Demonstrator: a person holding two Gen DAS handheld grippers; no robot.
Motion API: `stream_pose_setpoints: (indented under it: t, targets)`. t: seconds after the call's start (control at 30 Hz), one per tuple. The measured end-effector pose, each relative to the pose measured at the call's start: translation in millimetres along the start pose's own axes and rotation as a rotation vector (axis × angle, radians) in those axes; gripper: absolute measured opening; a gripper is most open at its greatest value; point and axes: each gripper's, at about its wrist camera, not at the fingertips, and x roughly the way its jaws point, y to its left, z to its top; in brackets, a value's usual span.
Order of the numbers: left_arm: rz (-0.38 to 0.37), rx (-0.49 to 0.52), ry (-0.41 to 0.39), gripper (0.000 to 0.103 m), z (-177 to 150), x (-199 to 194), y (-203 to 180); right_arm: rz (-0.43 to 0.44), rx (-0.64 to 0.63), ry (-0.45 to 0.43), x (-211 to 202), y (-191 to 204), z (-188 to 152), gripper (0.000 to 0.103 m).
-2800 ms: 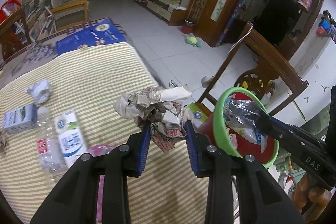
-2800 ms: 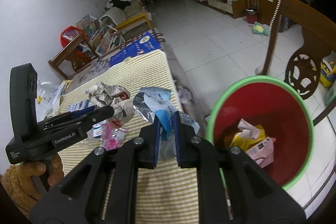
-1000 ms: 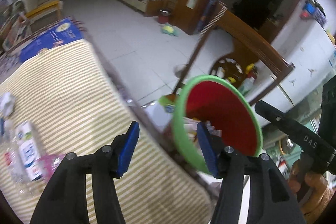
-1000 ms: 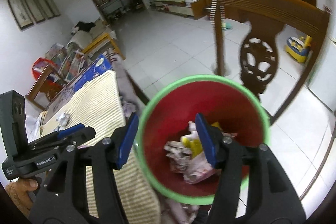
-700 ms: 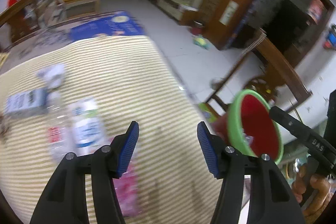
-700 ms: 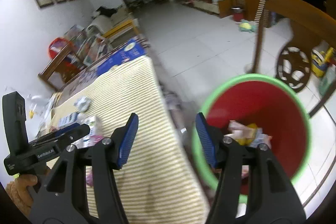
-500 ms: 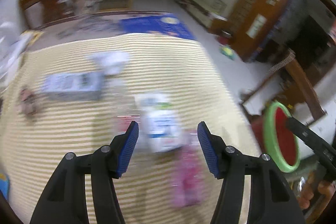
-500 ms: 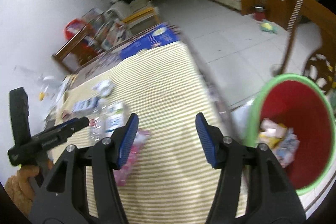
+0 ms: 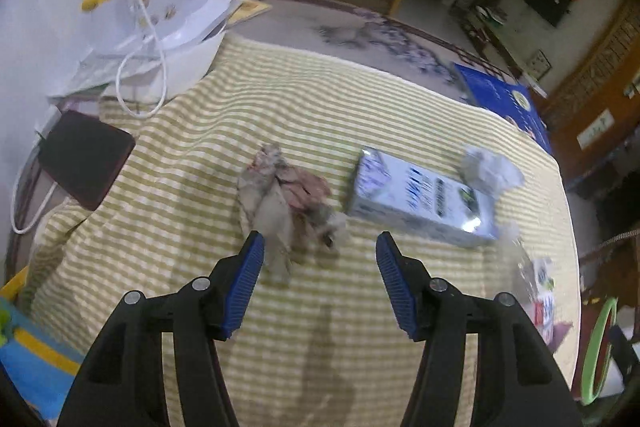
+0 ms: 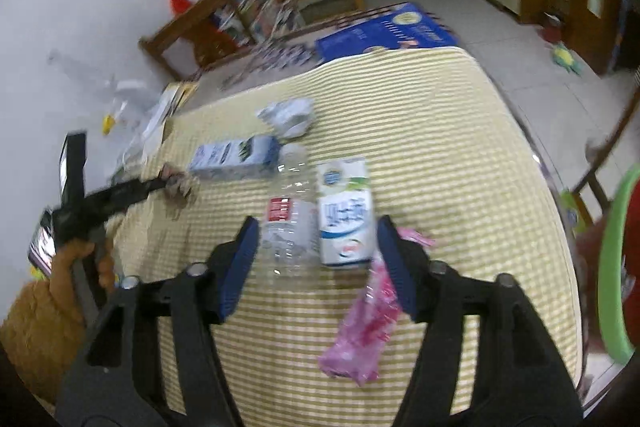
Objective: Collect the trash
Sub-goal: 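Move both open tools back over the table, then grasp the crumpled paper ball with the left tool while the right tool grasps the white toothpaste box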
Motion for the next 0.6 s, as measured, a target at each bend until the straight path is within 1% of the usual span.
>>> stream_pose_setpoints:
  t: [0.03,0.1,0.2,0.27,0.37,0.4,0.5,0.53,0.57,0.6]
  targets:
    - [-0.002,-0.015,0.009,0.056,4.4,8.0,4.2,0.002,-0.048,0.020,7.9,9.4,9.1,0.069]
    - [-0.013,-0.036,0.021,0.056,10.7,20.3,8.4,0.007,-0.112,0.046,20.5,25.5,22.3,0.070]
    - [-0.030,-0.055,0.025,0.056,16.2,32.8,13.1,0.025,-0.251,0.110,48.8,53.6,48.8,0.071]
    - [-0.040,-0.071,0.018,0.056,19.4,36.2,17.2,0.037,-0.331,0.145,64.6,67.2,58.7,0.073]
    - [-0.046,-0.073,-0.002,0.056,22.8,37.0,18.6,0.066,-0.467,0.217,98.5,92.0,72.9,0.074]
    - [-0.050,-0.077,-0.002,0.056,24.8,37.0,19.3,0.079,-0.530,0.253,115.4,102.7,77.7,0.074]
    - [-0.091,-0.112,-0.005,0.056,30.6,33.2,25.2,0.097,-0.649,0.324,147.6,118.9,82.5,0.076]
    - [-0.097,-0.124,-0.008,0.057,31.6,32.1,28.3,0.109,-0.692,0.355,162.1,125.8,85.4,0.076]
    - [-0.098,-0.135,-0.012,0.062,30.9,30.8,31.3,0.117,-0.728,0.382,175.6,131.2,87.7,0.076]
    - [-0.101,-0.156,-0.014,0.064,30.4,30.5,36.3,0.120,-0.762,0.408,188.8,135.3,88.8,0.077]
